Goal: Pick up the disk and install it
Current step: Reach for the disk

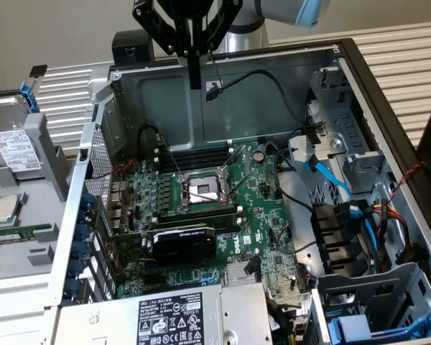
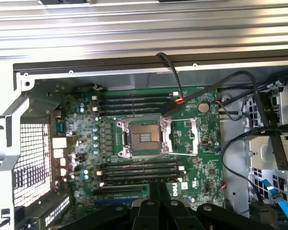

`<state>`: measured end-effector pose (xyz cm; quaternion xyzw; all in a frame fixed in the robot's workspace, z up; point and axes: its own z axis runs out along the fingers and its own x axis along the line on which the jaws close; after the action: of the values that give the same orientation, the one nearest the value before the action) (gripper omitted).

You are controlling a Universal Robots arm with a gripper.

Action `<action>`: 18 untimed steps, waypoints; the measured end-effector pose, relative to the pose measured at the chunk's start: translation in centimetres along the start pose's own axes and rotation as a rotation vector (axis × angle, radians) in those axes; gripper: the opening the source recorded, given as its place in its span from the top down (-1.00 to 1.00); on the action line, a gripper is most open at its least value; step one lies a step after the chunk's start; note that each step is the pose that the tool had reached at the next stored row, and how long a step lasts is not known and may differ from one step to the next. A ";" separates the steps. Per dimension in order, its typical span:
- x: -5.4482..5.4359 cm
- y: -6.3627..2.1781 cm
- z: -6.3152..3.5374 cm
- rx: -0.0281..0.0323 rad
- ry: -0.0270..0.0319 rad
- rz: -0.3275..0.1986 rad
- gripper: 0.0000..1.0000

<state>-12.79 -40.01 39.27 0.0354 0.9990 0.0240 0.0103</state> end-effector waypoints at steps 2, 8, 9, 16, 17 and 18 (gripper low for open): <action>0.7 -0.17 -0.02 -0.0001 -0.0002 0.000 0.79; 3.1 -0.52 -0.08 -0.0001 -0.0011 0.000 0.79; 3.5 -0.56 -0.09 -0.0001 -0.0012 0.000 0.79; 5.4 -0.41 -0.12 0.0293 -0.0034 -0.001 0.79; 5.5 -0.32 -0.12 0.0370 -0.0040 -0.001 0.79; 5.7 -0.22 -0.12 0.0440 -0.0045 -0.001 0.79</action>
<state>-18.47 -39.83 39.26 0.0351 0.9993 0.0019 0.0118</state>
